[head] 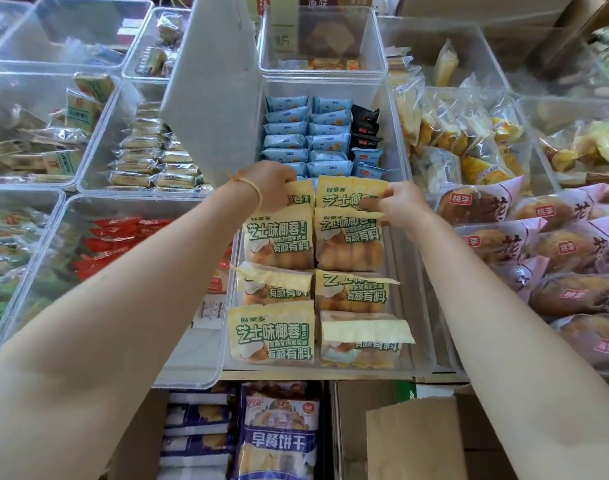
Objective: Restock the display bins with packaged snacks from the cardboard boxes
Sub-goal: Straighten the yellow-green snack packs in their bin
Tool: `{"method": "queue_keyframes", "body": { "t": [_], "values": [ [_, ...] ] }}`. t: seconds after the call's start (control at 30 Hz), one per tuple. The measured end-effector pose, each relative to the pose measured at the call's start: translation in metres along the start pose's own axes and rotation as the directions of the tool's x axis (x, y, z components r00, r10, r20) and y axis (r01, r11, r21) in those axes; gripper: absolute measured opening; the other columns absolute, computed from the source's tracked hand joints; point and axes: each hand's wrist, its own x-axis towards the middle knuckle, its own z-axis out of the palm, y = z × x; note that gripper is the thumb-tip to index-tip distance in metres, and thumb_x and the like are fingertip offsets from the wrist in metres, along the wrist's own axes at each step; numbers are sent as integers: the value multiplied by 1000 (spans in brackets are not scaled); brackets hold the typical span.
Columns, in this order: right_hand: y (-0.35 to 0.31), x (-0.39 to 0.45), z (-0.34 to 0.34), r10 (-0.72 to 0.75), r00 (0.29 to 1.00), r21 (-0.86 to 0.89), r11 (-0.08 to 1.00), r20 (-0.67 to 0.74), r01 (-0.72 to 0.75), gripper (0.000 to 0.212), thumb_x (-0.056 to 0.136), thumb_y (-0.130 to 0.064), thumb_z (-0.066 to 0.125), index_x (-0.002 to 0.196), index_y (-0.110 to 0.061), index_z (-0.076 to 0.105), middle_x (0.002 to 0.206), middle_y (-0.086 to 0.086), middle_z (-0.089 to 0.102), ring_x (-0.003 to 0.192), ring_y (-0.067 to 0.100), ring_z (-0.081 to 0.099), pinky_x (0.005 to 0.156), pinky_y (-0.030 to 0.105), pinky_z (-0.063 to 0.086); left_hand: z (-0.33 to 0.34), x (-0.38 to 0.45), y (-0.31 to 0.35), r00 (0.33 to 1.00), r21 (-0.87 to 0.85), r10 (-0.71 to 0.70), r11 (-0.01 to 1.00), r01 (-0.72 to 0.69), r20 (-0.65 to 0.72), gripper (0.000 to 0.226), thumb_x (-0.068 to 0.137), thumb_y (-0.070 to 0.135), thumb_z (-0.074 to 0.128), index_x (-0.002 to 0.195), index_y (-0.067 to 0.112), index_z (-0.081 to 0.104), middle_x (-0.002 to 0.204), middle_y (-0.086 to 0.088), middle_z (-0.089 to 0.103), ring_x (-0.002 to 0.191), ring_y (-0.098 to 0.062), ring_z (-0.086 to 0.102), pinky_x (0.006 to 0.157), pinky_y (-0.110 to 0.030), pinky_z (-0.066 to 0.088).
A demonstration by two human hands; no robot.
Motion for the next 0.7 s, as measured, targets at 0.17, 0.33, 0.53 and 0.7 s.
{"method": "queue_keyframes", "body": {
  "t": [0.17,0.33,0.53,0.7],
  "values": [
    [3,-1,7,-14,997,36,999,-73,16,8,85,-21,78,87,-23,70,97,1,73,91,20,67,86,40,58,-1,4,12,1000,151,-2,989,-1,19,13,90,7,45,92,19,51,86,0,50,82,-25,51,63,-32,38],
    [4,-3,5,15,999,44,999,-47,-13,10,89,-18,75,83,-24,68,98,4,73,91,23,71,78,38,61,-3,7,12,996,201,24,979,-42,90,22,96,10,42,112,18,55,95,-1,53,85,-24,51,65,-33,40],
    [0,0,6,-47,997,-53,998,-64,44,3,90,-20,74,90,-21,71,98,2,73,91,22,69,80,37,59,-8,11,23,997,329,21,943,-46,77,23,98,7,40,113,12,56,97,-4,52,96,-28,57,73,-38,49],
    [4,3,12,-44,990,-64,997,-133,36,7,90,-26,73,95,-20,73,98,5,73,92,21,67,89,37,54,8,8,14,988,231,58,973,-23,-144,14,99,13,43,91,20,53,101,-5,61,86,-27,57,66,-36,48]
  ]
}}
